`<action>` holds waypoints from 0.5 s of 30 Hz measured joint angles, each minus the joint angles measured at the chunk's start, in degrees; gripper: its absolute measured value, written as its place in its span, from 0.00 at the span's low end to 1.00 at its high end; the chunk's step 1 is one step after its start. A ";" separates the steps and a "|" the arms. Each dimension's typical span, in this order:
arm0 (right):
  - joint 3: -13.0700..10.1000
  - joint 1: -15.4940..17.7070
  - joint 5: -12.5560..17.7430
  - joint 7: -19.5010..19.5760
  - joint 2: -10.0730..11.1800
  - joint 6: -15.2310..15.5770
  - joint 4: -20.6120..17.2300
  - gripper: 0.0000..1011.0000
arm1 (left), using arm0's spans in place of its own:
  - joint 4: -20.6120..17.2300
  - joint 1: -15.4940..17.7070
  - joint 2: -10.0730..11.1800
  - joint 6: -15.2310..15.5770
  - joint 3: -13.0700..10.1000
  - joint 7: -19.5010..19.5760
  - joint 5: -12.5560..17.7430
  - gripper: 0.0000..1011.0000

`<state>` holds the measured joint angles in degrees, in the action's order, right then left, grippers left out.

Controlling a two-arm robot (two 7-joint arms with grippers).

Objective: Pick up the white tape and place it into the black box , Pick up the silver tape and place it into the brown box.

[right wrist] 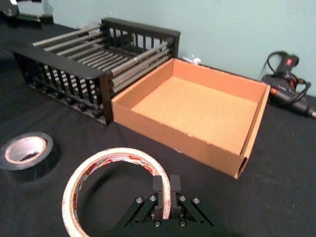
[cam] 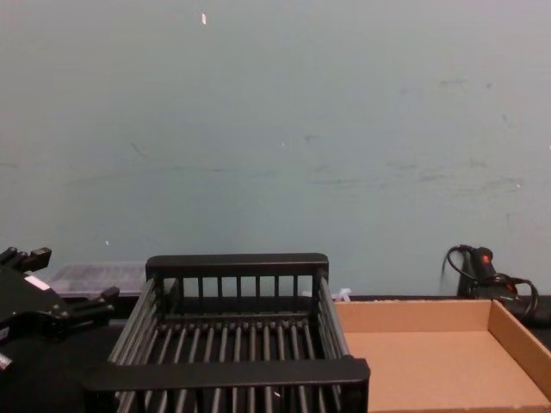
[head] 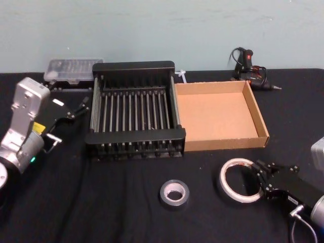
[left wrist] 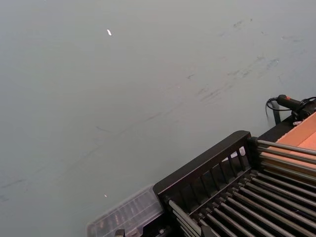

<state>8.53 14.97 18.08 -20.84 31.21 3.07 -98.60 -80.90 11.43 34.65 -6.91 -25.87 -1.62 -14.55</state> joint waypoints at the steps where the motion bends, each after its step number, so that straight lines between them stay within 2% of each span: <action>1: -0.03 0.00 0.00 -0.05 -0.01 -0.26 -0.07 0.09 | 0.00 0.00 0.00 0.00 0.00 0.00 0.00 0.99; 15: -0.87 -0.91 -0.36 -0.10 -0.70 -3.01 -1.63 0.09 | 0.00 0.00 0.00 0.00 0.00 0.00 0.00 0.99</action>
<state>7.66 14.06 17.72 -20.95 30.51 0.06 -100.23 -80.90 11.43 34.65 -6.91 -25.86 -1.62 -14.55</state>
